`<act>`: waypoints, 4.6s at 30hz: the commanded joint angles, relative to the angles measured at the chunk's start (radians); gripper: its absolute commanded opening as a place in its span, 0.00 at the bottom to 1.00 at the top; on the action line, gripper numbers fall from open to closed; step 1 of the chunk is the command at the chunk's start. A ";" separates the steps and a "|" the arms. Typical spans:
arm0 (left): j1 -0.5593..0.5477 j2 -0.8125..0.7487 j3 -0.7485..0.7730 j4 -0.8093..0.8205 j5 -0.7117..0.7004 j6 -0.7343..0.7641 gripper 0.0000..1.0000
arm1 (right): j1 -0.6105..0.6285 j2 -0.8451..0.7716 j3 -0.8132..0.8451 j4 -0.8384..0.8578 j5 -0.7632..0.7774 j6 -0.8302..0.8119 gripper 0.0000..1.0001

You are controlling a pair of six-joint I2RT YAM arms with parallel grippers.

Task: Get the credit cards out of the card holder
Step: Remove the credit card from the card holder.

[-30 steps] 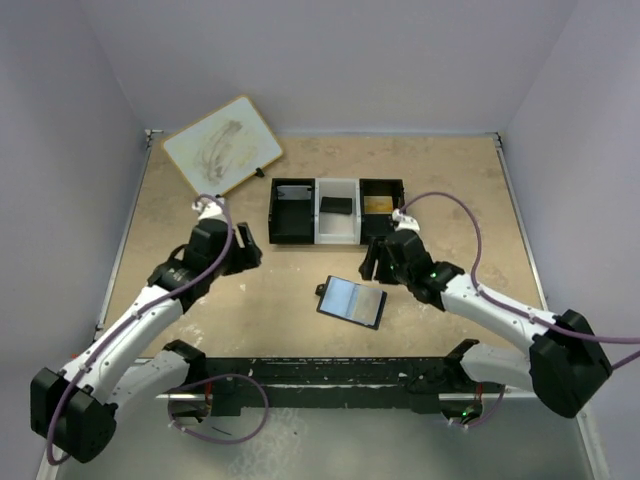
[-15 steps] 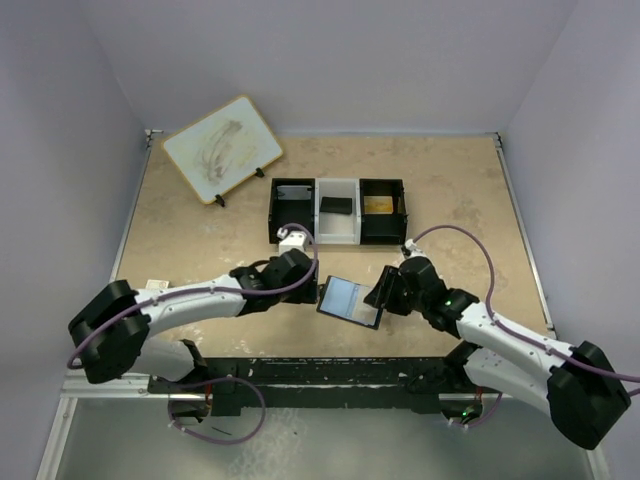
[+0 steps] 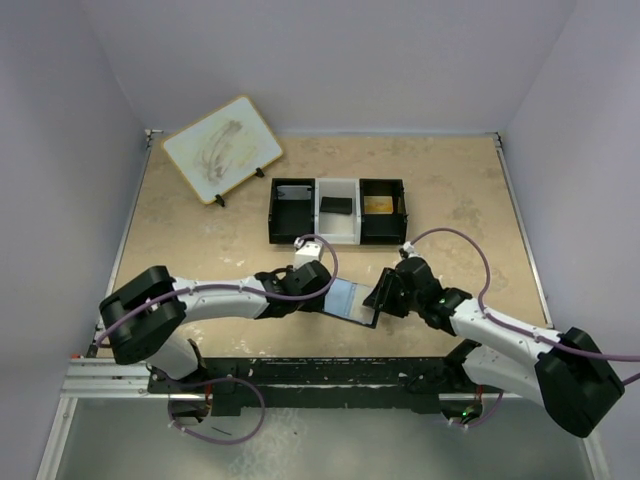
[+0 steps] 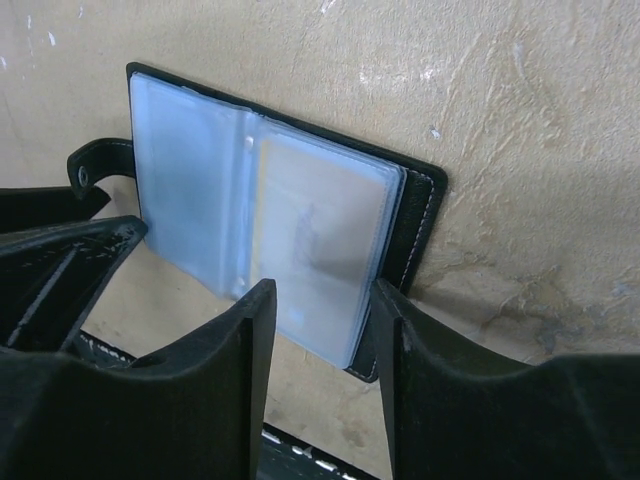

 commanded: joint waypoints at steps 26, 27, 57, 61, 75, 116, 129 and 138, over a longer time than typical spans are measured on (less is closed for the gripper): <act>-0.053 0.059 0.080 -0.007 -0.038 -0.062 0.13 | 0.001 0.011 0.086 0.028 -0.013 -0.030 0.34; -0.053 0.058 0.084 -0.011 -0.041 -0.063 0.13 | 0.002 0.014 0.094 0.021 -0.012 -0.033 0.35; -0.056 0.066 0.106 -0.036 -0.053 -0.074 0.03 | 0.002 0.130 0.105 0.002 -0.013 -0.026 0.44; -0.056 0.067 0.103 -0.038 -0.053 -0.074 0.03 | 0.002 0.147 0.114 -0.026 0.045 -0.032 0.44; -0.056 0.086 0.110 -0.035 -0.047 -0.068 0.03 | 0.001 0.126 0.110 -0.050 0.056 -0.041 0.46; -0.057 0.110 0.111 -0.036 -0.038 -0.057 0.01 | 0.002 0.177 0.111 0.006 0.049 -0.058 0.42; -0.059 0.122 0.113 -0.029 -0.027 -0.053 0.00 | 0.001 0.094 0.072 0.193 -0.158 0.017 0.41; -0.059 0.122 0.107 -0.028 -0.028 -0.053 0.00 | 0.001 0.119 0.115 0.137 -0.119 -0.015 0.41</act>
